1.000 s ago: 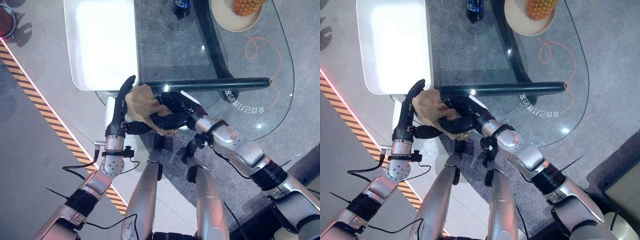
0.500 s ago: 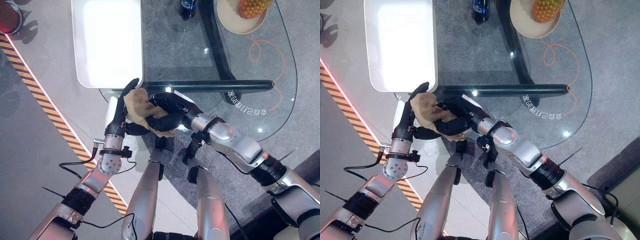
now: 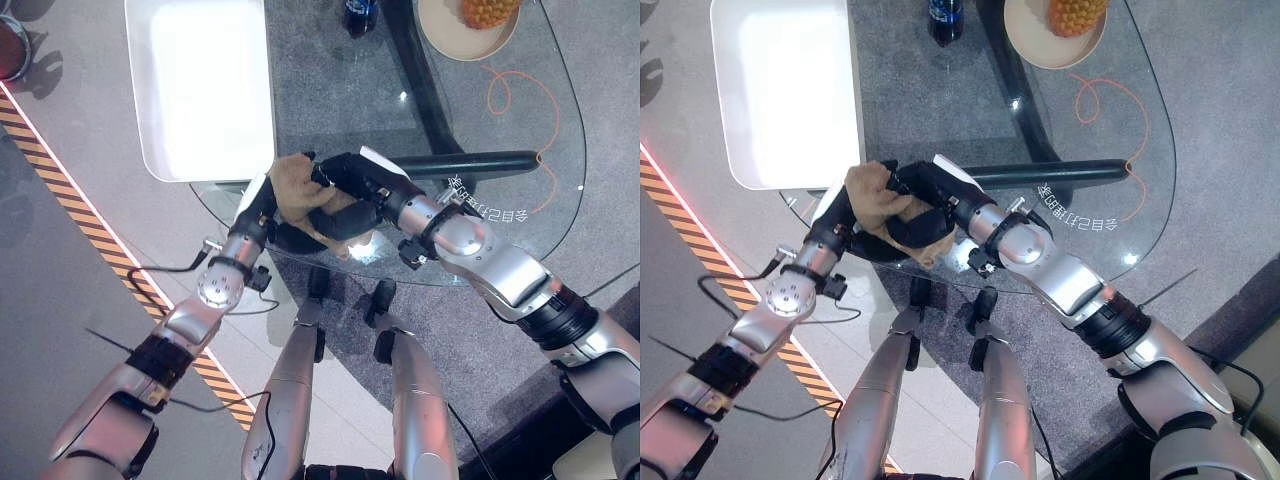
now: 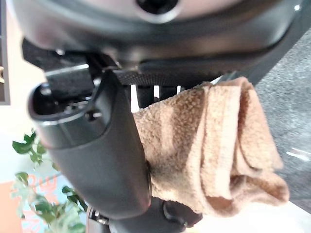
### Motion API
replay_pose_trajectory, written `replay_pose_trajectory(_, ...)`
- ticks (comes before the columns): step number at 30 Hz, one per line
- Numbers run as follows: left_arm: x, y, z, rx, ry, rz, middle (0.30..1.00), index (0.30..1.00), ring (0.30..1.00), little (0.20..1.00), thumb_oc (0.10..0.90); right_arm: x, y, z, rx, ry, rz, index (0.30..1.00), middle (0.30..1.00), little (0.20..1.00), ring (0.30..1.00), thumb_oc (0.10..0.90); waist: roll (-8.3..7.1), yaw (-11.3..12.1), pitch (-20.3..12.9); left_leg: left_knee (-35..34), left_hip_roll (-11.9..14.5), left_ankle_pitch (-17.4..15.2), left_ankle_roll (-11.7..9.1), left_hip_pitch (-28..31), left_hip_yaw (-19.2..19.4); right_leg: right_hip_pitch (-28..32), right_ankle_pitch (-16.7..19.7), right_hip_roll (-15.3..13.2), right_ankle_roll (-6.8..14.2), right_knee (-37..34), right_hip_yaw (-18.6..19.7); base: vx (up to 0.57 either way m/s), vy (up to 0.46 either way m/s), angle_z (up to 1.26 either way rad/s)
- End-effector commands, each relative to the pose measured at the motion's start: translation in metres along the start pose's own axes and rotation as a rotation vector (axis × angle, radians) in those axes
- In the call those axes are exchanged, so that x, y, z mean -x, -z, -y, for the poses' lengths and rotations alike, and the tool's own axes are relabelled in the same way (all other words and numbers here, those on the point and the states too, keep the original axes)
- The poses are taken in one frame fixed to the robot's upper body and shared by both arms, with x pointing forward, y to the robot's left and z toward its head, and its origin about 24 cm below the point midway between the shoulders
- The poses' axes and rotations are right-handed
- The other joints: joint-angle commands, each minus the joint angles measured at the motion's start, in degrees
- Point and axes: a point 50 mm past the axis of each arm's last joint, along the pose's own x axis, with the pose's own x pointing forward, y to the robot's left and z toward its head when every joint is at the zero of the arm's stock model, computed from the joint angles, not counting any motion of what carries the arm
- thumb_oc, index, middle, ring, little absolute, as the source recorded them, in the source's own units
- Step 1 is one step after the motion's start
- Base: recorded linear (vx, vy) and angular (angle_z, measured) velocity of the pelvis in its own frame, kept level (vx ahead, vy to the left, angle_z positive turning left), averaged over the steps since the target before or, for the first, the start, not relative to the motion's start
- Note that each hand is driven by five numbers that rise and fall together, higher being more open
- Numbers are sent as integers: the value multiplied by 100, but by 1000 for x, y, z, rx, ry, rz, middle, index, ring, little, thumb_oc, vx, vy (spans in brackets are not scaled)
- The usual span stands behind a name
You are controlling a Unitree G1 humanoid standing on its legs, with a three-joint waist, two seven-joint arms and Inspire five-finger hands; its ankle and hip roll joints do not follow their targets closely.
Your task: Wipe the table with a cloth and put it in the basket.
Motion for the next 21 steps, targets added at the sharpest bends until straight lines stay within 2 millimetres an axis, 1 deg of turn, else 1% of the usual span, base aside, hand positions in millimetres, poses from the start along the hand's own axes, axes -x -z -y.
replay_pose_trajectory(1, 5, -58, 42, 107, 194, 362, 493, 493, 493, 425, 325, 10, -100, -21, 52, -130, 496, 300, 300, 200, 300, 100, 184, 36, -128, 484, -176, -664, 276, 81, 227, 45, 482, -20, 437, -450, 233, 0, 0, 0)
replay_pose_trajectory(2, 5, -58, 42, 108, 195, 363, 373, 373, 373, 285, 185, 10, -100, -20, 53, -129, 494, 300, 300, 200, 300, 100, 186, 35, -128, 487, -174, -666, 279, 77, 230, 40, 481, -22, 435, -446, 233, 0, 0, 0)
replay_pose_trajectory(3, 5, -60, 41, 115, 198, 368, 300, 300, 300, 200, 100, 10, -100, -19, 54, -131, 489, 300, 300, 200, 300, 100, 190, 35, -128, 497, -172, -670, 290, 74, 234, 31, 482, -25, 433, -433, 238, 0, 0, 0)
replay_pose_trajectory(11, 8, -60, 42, 142, 194, 356, 300, 300, 300, 200, 100, 12, -97, -18, 95, -119, 466, 300, 300, 200, 300, 100, 209, 39, -128, 508, -183, -662, 333, 54, 231, -29, 500, 4, 441, -376, 278, 0, 0, 0)
replay_pose_trajectory(21, 8, -57, 40, 158, 170, 338, 300, 300, 300, 200, 100, 10, -97, -14, 156, -79, 456, 300, 300, 200, 300, 100, 180, 46, -128, 538, -181, -671, 353, 9, 208, -73, 497, 36, 440, -334, 299, 0, 0, 0)
